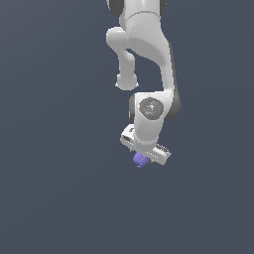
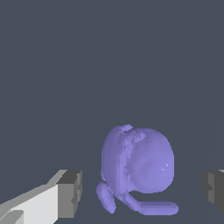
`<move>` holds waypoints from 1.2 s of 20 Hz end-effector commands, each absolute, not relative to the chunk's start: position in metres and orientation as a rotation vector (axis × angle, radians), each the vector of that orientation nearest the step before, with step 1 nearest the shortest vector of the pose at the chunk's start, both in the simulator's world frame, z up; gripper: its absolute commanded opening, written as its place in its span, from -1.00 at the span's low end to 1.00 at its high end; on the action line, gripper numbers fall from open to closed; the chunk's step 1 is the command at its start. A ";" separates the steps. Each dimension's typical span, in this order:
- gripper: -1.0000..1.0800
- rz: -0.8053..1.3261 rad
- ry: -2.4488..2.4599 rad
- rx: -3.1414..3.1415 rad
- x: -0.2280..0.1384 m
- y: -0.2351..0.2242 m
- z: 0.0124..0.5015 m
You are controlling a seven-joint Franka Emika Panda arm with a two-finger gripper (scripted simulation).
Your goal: Pick up the object and move it to a goal position.
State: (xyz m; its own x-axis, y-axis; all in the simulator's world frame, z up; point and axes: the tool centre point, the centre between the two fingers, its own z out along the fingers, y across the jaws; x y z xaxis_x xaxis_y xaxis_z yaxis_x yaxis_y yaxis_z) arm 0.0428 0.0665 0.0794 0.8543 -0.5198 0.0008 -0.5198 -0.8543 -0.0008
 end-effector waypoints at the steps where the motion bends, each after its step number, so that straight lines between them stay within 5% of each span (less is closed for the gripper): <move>1: 0.92 0.000 0.850 -3.025 0.042 0.066 0.067; 11: 0.92 0.000 0.853 -3.024 0.043 0.066 0.041; 12: -1.00 0.000 0.853 -3.024 0.043 0.066 0.041; 24: -1.00 0.000 0.853 -3.024 0.043 0.067 0.042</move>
State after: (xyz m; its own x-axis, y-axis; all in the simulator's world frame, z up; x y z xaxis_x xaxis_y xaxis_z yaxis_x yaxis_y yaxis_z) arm 0.0428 0.0666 0.0410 0.8524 -0.5229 -0.0003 -0.5229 -0.8524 0.0003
